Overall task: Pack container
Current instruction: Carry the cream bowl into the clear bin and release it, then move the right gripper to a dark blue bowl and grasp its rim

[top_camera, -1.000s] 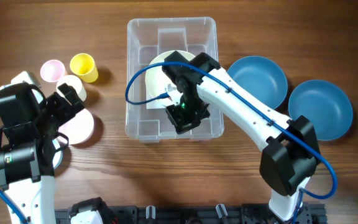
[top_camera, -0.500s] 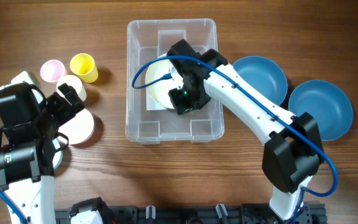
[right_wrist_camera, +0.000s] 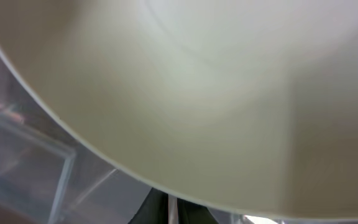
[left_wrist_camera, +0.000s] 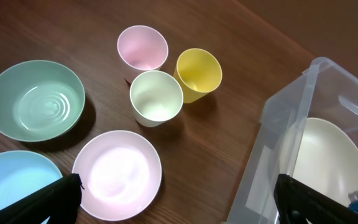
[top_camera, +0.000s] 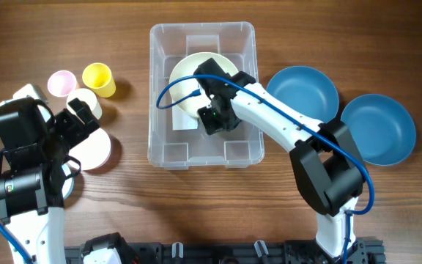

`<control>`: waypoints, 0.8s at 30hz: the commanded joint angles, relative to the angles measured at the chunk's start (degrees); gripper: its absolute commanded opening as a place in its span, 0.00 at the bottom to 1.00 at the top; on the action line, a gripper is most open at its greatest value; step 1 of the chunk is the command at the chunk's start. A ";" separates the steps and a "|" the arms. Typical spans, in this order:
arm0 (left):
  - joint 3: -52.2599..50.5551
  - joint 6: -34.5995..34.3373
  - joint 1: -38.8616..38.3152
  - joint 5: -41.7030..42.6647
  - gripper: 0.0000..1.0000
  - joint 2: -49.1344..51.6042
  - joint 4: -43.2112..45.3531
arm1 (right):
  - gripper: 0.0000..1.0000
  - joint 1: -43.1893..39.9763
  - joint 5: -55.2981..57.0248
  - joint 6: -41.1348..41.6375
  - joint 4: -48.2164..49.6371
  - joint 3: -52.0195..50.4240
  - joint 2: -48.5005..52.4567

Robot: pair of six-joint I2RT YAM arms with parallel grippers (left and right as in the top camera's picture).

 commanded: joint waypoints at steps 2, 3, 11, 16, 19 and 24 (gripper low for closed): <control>1.14 -0.94 0.35 -0.13 1.00 -0.33 -0.02 | 0.07 -0.26 3.19 0.68 1.79 0.00 1.22; 1.14 -0.94 0.35 -0.13 1.00 -0.33 0.00 | 0.07 -0.26 4.15 0.70 2.05 0.00 1.22; 1.14 -0.94 0.35 -0.13 1.00 -0.33 0.00 | 0.06 -0.20 2.36 1.16 1.92 0.61 -0.50; 1.14 -0.94 0.35 -0.13 1.00 -0.33 0.02 | 0.12 -1.92 8.79 2.23 0.63 3.48 -16.65; 1.14 -0.94 0.35 -0.13 1.00 -0.33 0.02 | 0.28 -7.23 17.20 9.62 -1.60 4.00 -29.00; 1.14 -0.94 0.35 -0.13 1.00 -0.33 0.02 | 0.60 -29.07 14.67 29.16 -18.84 2.43 -34.60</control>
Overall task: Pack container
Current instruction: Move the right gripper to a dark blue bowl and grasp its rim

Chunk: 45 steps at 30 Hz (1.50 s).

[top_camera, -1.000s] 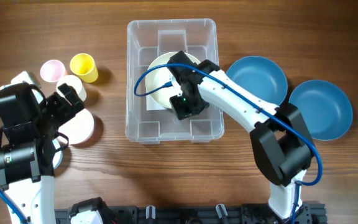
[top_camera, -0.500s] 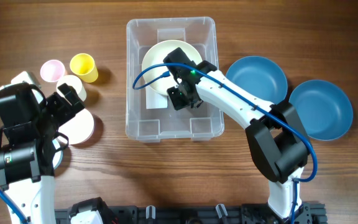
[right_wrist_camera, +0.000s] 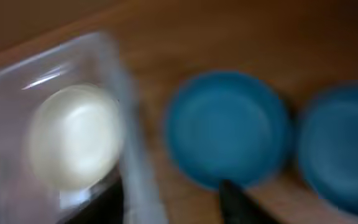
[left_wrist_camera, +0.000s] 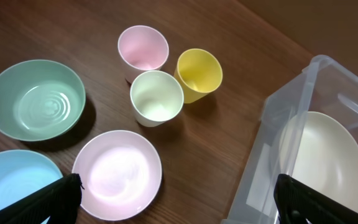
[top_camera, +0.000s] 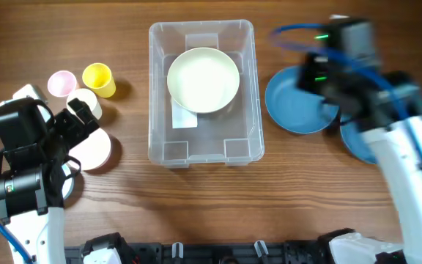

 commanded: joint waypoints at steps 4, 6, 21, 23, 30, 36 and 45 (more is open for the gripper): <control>1.11 -0.72 0.31 -0.13 1.00 -0.31 0.00 | 0.82 -11.10 -6.91 10.03 -1.05 -10.34 3.98; 1.11 -0.72 0.31 -0.13 1.00 -0.31 0.00 | 0.82 -11.26 -6.86 10.25 3.17 -16.44 4.96; 1.11 -0.72 0.31 -0.13 1.00 -0.31 -0.52 | 0.65 -11.26 -13.55 26.34 25.64 -33.11 22.51; 1.11 -0.72 0.31 -0.13 1.00 -0.31 -0.79 | 0.51 -11.26 -15.47 27.85 26.91 -33.11 23.47; 1.11 -0.72 0.31 -0.13 1.00 -0.31 -0.92 | 0.22 -11.26 -18.03 27.82 28.30 -33.11 23.50; 1.11 -0.72 0.31 -0.13 1.00 -0.31 -1.09 | 0.07 -11.26 -18.64 27.82 28.44 -33.11 23.50; 1.11 -0.72 0.31 -0.13 1.00 -0.31 -1.11 | 0.04 -11.23 -18.84 27.82 28.50 -33.11 23.50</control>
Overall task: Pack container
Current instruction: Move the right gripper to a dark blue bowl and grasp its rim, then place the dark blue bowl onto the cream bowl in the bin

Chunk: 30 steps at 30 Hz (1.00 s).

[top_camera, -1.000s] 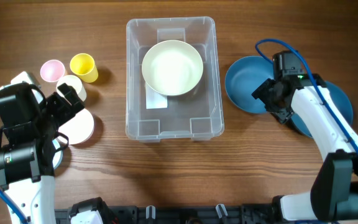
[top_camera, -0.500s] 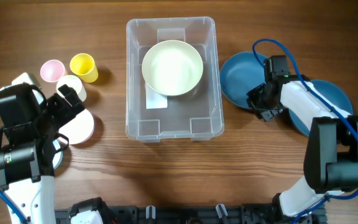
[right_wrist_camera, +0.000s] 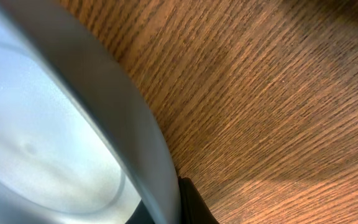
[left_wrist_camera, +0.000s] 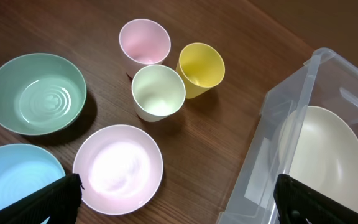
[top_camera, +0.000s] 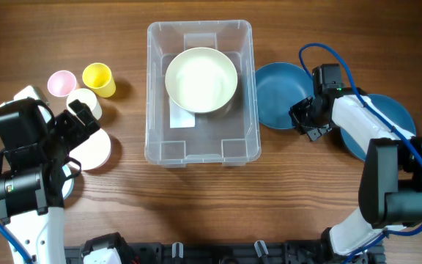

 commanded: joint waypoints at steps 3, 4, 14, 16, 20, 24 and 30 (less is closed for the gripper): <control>1.11 -0.55 0.31 -0.13 1.00 -0.31 0.00 | 0.04 0.44 0.37 0.22 0.33 0.17 1.07; 1.11 -0.52 0.31 -0.13 1.00 -0.31 0.00 | 0.04 0.44 0.85 0.20 0.76 1.20 0.68; 1.11 -0.52 0.31 -0.15 1.00 -0.31 0.02 | 0.04 0.37 21.03 -6.43 -8.59 24.55 -11.08; 1.11 -0.52 0.31 -0.15 1.00 -0.31 0.02 | 0.04 1.20 18.91 -11.72 -8.00 27.26 -11.69; 1.11 -0.52 0.31 -0.15 1.00 -0.31 0.02 | 0.04 7.67 8.41 -29.14 -5.53 32.44 -11.54; 1.11 -0.55 0.31 -0.13 1.00 -0.31 0.00 | 0.04 17.29 8.79 -38.88 -6.45 33.31 -10.75; 1.11 -0.55 0.31 -0.13 1.00 -0.31 -0.02 | 0.04 22.77 10.21 -42.03 -5.97 34.62 1.95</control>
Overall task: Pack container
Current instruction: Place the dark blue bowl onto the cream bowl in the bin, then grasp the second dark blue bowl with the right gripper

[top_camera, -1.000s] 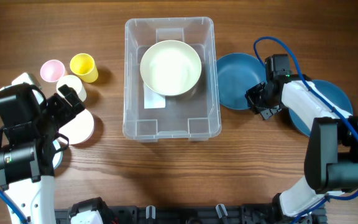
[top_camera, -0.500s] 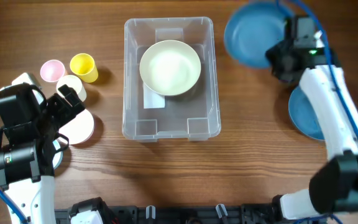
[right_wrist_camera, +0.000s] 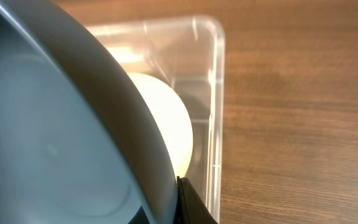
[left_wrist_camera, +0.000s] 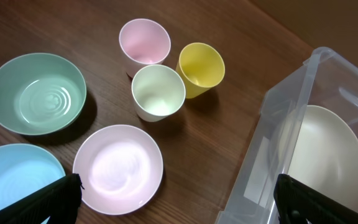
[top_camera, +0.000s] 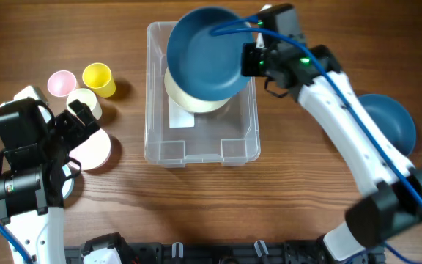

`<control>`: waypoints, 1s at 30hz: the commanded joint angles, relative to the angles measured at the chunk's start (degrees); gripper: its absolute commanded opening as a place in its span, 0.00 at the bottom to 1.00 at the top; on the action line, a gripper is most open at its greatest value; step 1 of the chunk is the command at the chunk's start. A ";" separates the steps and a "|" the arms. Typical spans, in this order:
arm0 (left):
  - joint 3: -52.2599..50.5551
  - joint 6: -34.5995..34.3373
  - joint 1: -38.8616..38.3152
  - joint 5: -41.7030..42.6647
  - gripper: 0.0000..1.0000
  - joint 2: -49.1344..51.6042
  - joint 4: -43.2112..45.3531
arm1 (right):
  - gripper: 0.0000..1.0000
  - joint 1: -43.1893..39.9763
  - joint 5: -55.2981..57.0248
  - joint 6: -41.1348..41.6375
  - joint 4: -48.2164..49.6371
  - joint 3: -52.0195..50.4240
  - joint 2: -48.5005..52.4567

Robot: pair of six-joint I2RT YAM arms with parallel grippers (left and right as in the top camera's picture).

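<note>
A clear plastic container sits mid-table with a cream bowl inside it. My right gripper is shut on the rim of a dark blue bowl, which hangs above the container's far end and covers most of the cream bowl. In the right wrist view the dark blue bowl fills the left side, with the cream bowl and the container's wall below it. My left gripper is open over the table between the pink bowl and the container.
A second dark blue bowl lies at the right. At the left stand a pink cup, a yellow cup, a pale green cup, a green bowl, a pink bowl and a light blue bowl.
My right gripper, then at the dark blue bowl's rim on the table right of the container, now holds that bowl in the air above the container's far end. The left arm has not moved.
First my right gripper was inside the container at the cream bowl. Then it was out over the two dark blue bowls, the cream bowl left in the container. Later it was down at the nearer blue bowl's rim, and now holds that bowl over the container.
</note>
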 commanded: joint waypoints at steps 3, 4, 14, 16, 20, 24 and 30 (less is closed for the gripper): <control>1.11 -0.55 0.31 -0.13 1.00 -0.31 -0.02 | 0.04 0.96 -0.13 -2.05 0.96 5.09 10.86; 1.11 -0.55 0.31 -0.13 1.00 -0.31 -0.02 | 0.04 0.96 -0.44 -2.05 1.60 5.31 12.00; 1.11 -0.52 0.31 -0.15 1.00 -0.31 -0.28 | 0.28 0.96 -1.25 -1.90 3.32 5.40 14.82; 1.11 -0.52 0.31 -0.15 1.00 -0.31 -0.26 | 0.34 0.92 0.68 -1.84 1.90 6.38 12.79; 1.11 -0.52 0.31 -0.15 1.00 -0.31 -0.26 | 0.48 -3.23 11.43 6.54 -4.68 9.09 0.92; 1.11 -0.52 0.31 -0.13 1.00 -0.31 -0.24 | 0.68 -20.83 9.33 20.50 -22.01 9.07 -9.75; 1.11 -0.55 0.31 -0.11 1.00 -0.31 -0.24 | 0.72 -35.06 5.90 11.37 -29.70 1.62 -7.04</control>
